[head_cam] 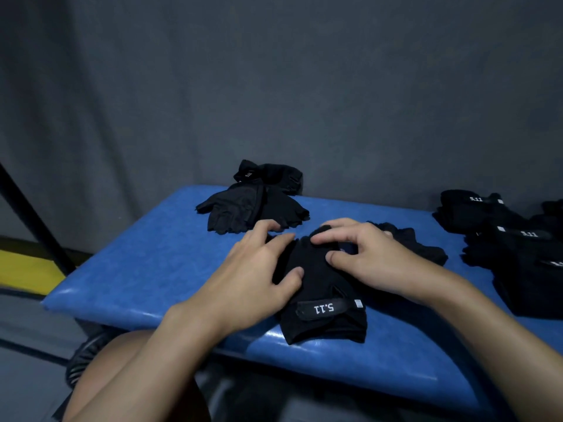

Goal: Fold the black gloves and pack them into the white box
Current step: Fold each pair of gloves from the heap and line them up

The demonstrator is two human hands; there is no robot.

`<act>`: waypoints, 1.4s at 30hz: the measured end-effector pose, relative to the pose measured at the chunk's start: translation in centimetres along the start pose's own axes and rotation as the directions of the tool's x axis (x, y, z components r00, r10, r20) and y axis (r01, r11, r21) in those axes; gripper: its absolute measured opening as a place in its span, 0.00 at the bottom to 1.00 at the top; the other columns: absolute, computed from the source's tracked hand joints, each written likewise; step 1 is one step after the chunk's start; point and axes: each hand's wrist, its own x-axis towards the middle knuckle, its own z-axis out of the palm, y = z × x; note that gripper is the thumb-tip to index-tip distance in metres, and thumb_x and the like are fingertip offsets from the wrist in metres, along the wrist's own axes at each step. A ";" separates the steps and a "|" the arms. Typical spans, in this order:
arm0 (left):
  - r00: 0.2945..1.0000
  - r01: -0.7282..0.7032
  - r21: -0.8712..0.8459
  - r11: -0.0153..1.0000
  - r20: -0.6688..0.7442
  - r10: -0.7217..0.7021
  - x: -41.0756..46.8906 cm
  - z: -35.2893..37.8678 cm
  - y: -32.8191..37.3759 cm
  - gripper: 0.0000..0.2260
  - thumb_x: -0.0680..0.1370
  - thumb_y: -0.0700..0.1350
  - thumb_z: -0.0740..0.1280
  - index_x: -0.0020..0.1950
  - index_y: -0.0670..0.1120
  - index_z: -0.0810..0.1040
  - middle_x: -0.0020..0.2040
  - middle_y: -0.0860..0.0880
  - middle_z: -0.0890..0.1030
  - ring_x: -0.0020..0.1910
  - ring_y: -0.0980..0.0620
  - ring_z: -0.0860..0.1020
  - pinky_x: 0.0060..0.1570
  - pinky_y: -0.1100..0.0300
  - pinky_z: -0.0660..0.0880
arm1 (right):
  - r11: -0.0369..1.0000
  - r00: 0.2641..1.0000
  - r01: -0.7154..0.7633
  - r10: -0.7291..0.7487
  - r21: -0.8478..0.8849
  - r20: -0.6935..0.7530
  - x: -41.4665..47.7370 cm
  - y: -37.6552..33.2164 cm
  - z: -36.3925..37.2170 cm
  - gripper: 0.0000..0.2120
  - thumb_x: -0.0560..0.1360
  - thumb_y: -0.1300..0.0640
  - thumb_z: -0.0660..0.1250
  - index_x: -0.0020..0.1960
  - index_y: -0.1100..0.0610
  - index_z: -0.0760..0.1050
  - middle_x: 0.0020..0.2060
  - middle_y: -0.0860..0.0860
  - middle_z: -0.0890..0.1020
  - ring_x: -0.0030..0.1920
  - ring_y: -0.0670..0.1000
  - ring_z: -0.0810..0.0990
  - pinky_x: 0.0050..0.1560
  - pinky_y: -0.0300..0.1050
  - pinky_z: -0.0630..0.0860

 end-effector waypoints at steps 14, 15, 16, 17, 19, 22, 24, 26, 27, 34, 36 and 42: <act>0.987 -0.130 0.130 0.983 0.108 0.116 -2.1 -0.3 1.3 0.35 0.72 0.72 0.48 0.75 0.58 0.68 0.74 0.60 0.65 0.73 0.63 0.59 0.74 0.61 0.51 | 0.990 0.994 -0.105 0.102 -0.091 -0.039 -3.3 1.9 -3.8 0.12 0.73 0.50 0.71 0.53 0.36 0.75 0.45 0.28 0.80 0.51 0.31 0.76 0.73 0.53 0.58; 0.987 -0.124 0.150 0.981 0.119 0.106 -2.1 -0.3 1.3 0.36 0.72 0.72 0.47 0.75 0.58 0.66 0.75 0.59 0.64 0.73 0.64 0.57 0.74 0.61 0.50 | 0.989 0.994 -0.109 0.108 -0.104 -0.020 -3.7 2.0 -4.0 0.11 0.73 0.48 0.71 0.54 0.37 0.76 0.45 0.28 0.80 0.52 0.30 0.75 0.74 0.53 0.57; 0.987 -0.118 0.165 0.979 0.128 0.097 -2.2 -0.2 1.4 0.37 0.71 0.72 0.46 0.76 0.58 0.66 0.76 0.59 0.62 0.74 0.63 0.56 0.75 0.60 0.49 | 0.987 0.993 -0.115 0.114 -0.112 -0.011 -3.9 2.0 -4.1 0.11 0.73 0.47 0.71 0.53 0.37 0.77 0.45 0.27 0.80 0.52 0.30 0.75 0.74 0.52 0.56; 0.987 -0.110 0.174 0.979 0.138 0.086 -2.3 -0.2 1.4 0.38 0.71 0.72 0.45 0.76 0.58 0.65 0.77 0.58 0.61 0.75 0.63 0.55 0.75 0.59 0.49 | 0.986 0.993 -0.120 0.120 -0.115 -0.010 -4.2 2.1 -4.0 0.10 0.73 0.46 0.71 0.53 0.37 0.77 0.44 0.27 0.80 0.53 0.31 0.75 0.74 0.51 0.56; 0.987 -0.093 0.174 0.980 0.149 0.067 -2.4 -0.1 1.5 0.39 0.71 0.73 0.44 0.77 0.57 0.64 0.78 0.58 0.60 0.76 0.62 0.53 0.76 0.56 0.49 | 0.985 0.992 -0.128 0.126 -0.112 -0.020 -4.5 2.0 -3.9 0.10 0.72 0.45 0.72 0.51 0.35 0.77 0.44 0.29 0.81 0.57 0.36 0.74 0.72 0.47 0.56; 0.987 -0.083 0.181 0.980 0.154 0.055 -2.3 0.0 1.4 0.39 0.71 0.73 0.44 0.77 0.57 0.64 0.79 0.58 0.60 0.78 0.61 0.52 0.77 0.53 0.49 | 0.982 0.990 -0.140 0.139 -0.125 -0.021 -4.7 1.7 -3.6 0.09 0.72 0.46 0.73 0.49 0.35 0.77 0.44 0.32 0.81 0.55 0.39 0.69 0.64 0.42 0.58; 0.985 -0.077 0.188 0.979 0.166 0.046 -2.2 0.1 1.2 0.39 0.70 0.73 0.44 0.77 0.58 0.63 0.79 0.57 0.59 0.78 0.61 0.51 0.77 0.52 0.49 | 0.985 0.993 -0.114 0.112 -0.129 -0.024 -4.6 1.7 -3.2 0.06 0.72 0.49 0.73 0.45 0.38 0.80 0.41 0.34 0.81 0.51 0.38 0.72 0.65 0.44 0.59; 0.982 -0.069 0.188 0.980 0.184 0.034 -2.0 0.2 1.2 0.40 0.70 0.73 0.44 0.78 0.58 0.61 0.80 0.57 0.57 0.79 0.61 0.49 0.78 0.52 0.48 | 0.989 0.996 -0.077 0.072 -0.123 -0.045 -4.4 1.8 -2.8 0.05 0.72 0.51 0.73 0.44 0.41 0.80 0.39 0.36 0.81 0.48 0.34 0.75 0.68 0.48 0.59; 0.981 -0.067 0.187 0.980 0.191 0.030 -2.0 0.2 1.2 0.40 0.69 0.74 0.44 0.78 0.58 0.61 0.80 0.57 0.57 0.79 0.61 0.48 0.78 0.53 0.47 | 0.992 0.997 -0.060 0.053 -0.114 -0.062 -4.4 1.9 -2.7 0.05 0.72 0.51 0.74 0.43 0.41 0.80 0.39 0.35 0.81 0.47 0.33 0.75 0.69 0.49 0.60; 0.988 -0.061 0.168 0.984 0.151 0.036 -1.8 0.4 0.9 0.39 0.71 0.73 0.44 0.78 0.57 0.61 0.80 0.56 0.58 0.79 0.60 0.49 0.77 0.52 0.50 | 0.992 0.980 0.042 -0.064 -0.119 -0.187 -4.0 2.3 -2.6 0.07 0.75 0.52 0.71 0.43 0.39 0.81 0.41 0.34 0.83 0.54 0.42 0.78 0.70 0.47 0.57; 0.988 -0.059 0.169 0.984 0.151 0.034 -1.8 0.4 0.9 0.39 0.71 0.73 0.44 0.78 0.57 0.62 0.80 0.56 0.59 0.79 0.59 0.49 0.77 0.52 0.50 | 0.988 0.978 0.036 -0.066 -0.151 -0.197 -4.0 2.4 -2.4 0.08 0.75 0.51 0.71 0.43 0.37 0.79 0.41 0.35 0.82 0.57 0.43 0.73 0.65 0.43 0.57; 0.978 -0.053 0.194 0.980 0.208 0.011 -1.7 0.3 0.9 0.41 0.70 0.74 0.42 0.79 0.58 0.58 0.81 0.57 0.55 0.79 0.60 0.45 0.78 0.50 0.48 | 0.985 0.981 0.031 -0.062 -0.168 -0.185 -4.2 2.5 -2.3 0.09 0.74 0.52 0.72 0.48 0.39 0.76 0.43 0.34 0.79 0.57 0.29 0.68 0.61 0.38 0.53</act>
